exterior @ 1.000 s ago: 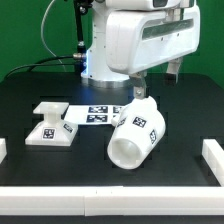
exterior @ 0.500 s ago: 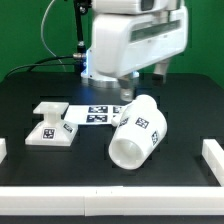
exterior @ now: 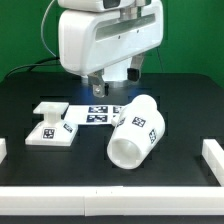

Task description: Assemble lamp

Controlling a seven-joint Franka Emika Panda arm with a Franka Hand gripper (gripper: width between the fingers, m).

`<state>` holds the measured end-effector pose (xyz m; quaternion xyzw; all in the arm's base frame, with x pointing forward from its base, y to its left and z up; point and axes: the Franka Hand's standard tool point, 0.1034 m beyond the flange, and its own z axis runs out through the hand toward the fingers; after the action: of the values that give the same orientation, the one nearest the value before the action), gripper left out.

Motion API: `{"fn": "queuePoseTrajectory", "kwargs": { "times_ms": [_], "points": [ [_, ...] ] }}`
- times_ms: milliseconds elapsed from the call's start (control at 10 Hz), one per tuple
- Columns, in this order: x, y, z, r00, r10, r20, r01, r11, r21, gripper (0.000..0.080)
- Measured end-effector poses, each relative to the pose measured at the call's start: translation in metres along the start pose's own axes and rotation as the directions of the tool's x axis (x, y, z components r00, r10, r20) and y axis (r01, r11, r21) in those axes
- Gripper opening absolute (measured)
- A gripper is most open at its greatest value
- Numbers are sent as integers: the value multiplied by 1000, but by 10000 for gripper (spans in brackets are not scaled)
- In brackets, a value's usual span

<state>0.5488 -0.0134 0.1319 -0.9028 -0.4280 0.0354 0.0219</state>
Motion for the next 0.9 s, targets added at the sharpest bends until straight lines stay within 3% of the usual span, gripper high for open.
{"fn": "queuePoseTrajectory", "kwargs": {
  "times_ms": [200,300,400,600,700,900],
  "points": [
    [-1,0,3,1000,5,10,-5,1000,15,700],
    [-1,3,5,998,16,58,-20,997,77,700],
    [9,12,6,995,41,88,-51,992,114,700],
    [27,23,10,992,73,100,-86,987,137,700],
    [28,17,9,986,106,125,-131,968,214,700],
    [33,17,8,979,151,134,-189,919,346,700]
  ]
}}
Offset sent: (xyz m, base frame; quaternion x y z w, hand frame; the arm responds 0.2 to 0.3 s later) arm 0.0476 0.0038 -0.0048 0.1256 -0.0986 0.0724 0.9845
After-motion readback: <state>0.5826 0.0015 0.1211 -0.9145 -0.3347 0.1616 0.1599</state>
